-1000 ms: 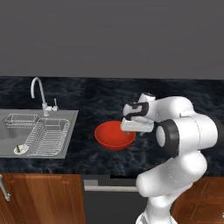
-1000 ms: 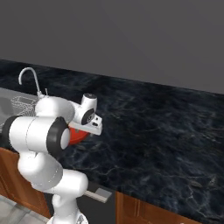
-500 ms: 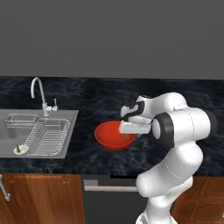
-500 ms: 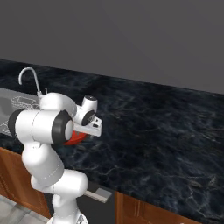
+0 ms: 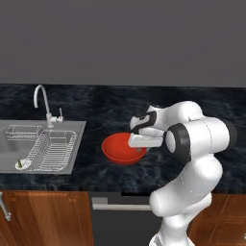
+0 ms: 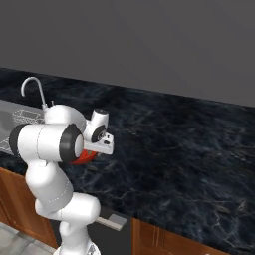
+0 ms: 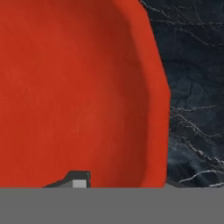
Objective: Clear the mugs and bowl far away from the sink.
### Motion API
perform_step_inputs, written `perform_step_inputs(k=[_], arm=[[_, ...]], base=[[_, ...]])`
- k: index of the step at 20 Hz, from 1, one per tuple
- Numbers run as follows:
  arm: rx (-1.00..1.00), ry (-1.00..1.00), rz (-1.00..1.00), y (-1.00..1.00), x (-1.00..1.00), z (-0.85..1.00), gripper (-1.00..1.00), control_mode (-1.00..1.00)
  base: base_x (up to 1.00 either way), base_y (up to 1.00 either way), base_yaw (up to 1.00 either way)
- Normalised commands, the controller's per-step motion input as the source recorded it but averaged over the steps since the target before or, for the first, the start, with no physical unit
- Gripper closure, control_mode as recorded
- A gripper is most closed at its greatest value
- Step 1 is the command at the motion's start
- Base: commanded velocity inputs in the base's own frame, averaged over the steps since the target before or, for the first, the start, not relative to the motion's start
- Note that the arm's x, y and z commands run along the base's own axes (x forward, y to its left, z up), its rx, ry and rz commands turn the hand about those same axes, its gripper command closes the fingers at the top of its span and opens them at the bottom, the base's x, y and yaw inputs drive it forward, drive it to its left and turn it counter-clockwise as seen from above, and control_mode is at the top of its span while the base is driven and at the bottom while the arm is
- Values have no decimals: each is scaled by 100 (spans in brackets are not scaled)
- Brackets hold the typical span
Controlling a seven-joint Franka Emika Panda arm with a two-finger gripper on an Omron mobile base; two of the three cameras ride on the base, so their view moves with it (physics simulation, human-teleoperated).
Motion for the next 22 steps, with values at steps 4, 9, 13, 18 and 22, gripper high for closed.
perform_step_inputs(k=[4,9,13,18,22], arm=[[0,-15,-12,0,0,48,100,-100],[6,-21,-50,0,-19,79,100,-100],[12,-5,-63,0,-32,71,100,-100],[6,0,-70,0,-52,62,100,-100],[12,2,-74,-6,-62,50,100,-100]], base=[[0,0,0],[0,0,0],[0,0,0],[0,0,0],[0,0,0]])
